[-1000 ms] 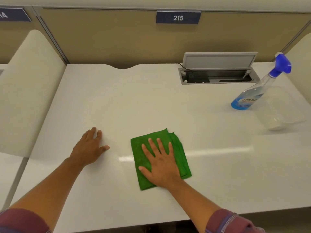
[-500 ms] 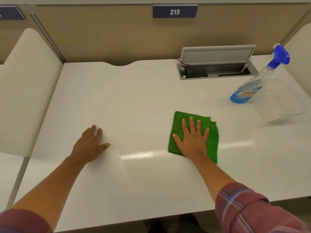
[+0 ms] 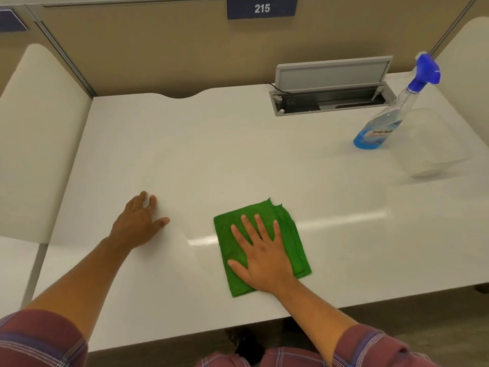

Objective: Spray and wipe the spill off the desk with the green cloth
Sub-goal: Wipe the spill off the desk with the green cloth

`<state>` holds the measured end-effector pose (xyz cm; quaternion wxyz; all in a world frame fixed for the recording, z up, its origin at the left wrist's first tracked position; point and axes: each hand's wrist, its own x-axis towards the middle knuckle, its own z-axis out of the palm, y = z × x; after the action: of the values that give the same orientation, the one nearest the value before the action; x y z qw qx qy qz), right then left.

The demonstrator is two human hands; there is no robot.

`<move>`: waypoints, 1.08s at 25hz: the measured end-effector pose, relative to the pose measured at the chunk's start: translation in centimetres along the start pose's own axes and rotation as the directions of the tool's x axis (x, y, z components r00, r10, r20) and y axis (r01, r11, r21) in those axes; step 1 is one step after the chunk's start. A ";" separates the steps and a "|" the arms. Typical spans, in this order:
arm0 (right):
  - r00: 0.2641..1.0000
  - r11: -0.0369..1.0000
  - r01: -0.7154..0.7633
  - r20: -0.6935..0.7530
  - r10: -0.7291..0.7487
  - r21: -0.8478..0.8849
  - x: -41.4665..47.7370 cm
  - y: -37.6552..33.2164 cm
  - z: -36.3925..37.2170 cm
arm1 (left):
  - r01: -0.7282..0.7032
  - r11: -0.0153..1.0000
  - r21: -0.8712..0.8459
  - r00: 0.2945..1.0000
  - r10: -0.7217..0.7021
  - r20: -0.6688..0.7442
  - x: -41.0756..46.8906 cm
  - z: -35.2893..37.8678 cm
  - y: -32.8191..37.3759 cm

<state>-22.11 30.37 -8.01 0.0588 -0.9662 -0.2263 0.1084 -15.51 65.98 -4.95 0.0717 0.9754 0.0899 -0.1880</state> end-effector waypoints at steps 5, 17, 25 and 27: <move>0.984 0.985 -0.173 -0.042 0.171 -0.030 -3.5 6.2 -0.1 | 0.002 1.000 -0.008 1.000 -0.002 0.000 0.0 -0.2 0.3; 0.839 0.840 -0.543 -0.027 0.543 0.019 -3.2 13.4 -1.0 | 0.008 1.000 -0.018 1.000 -0.008 0.000 0.1 0.0 0.2; 0.987 0.987 -0.160 0.028 0.160 -0.005 1.5 -0.3 -0.3 | 0.004 1.000 -0.016 0.999 -0.004 0.037 1.2 0.5 -0.4; 0.997 0.997 -0.080 0.014 0.080 -0.005 0.2 -0.5 0.0 | 0.009 1.000 -0.014 0.999 -0.009 0.042 1.4 0.5 -0.5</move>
<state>-22.17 30.88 -7.96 0.0507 -0.9738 -0.1882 0.1171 -14.54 66.63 -5.95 0.0798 0.9703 0.0941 -0.2080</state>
